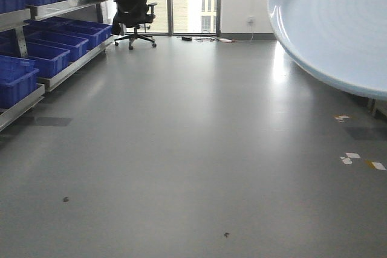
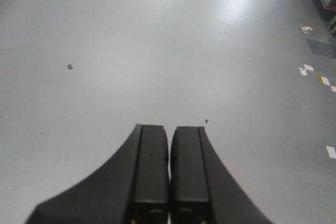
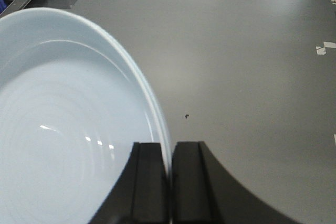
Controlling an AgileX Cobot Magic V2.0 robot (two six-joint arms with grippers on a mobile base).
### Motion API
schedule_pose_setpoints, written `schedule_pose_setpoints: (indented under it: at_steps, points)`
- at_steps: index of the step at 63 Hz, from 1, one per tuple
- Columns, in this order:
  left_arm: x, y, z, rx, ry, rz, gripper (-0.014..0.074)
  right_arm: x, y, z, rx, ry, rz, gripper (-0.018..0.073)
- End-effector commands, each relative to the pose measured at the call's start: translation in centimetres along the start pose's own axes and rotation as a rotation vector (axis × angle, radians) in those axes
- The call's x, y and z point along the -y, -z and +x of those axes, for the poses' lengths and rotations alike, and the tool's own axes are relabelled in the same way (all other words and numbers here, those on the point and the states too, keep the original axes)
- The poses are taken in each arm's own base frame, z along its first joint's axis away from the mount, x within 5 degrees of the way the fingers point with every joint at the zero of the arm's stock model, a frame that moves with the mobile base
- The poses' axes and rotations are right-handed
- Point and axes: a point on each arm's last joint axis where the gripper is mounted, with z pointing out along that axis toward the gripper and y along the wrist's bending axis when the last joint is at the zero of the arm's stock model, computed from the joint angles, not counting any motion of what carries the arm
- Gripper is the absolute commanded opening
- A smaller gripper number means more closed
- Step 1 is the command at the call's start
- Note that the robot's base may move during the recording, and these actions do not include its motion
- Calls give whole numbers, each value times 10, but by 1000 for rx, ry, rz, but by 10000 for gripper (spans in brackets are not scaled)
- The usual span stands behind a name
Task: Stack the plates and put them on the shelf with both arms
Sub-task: 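Hold the plate stack in the right gripper while driving toward the blue-bin shelves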
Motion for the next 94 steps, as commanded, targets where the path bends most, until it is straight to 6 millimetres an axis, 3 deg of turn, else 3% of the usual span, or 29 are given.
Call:
schedule_pose_setpoints:
  at_steps: [1,94]
  points:
    - [5,4,-15,102,5,29,102,-1,6,-18,127,-7,-5,48]
    - [5,5,-16,107,5,29,102,-1,6,-18,127,-7,-5,48]
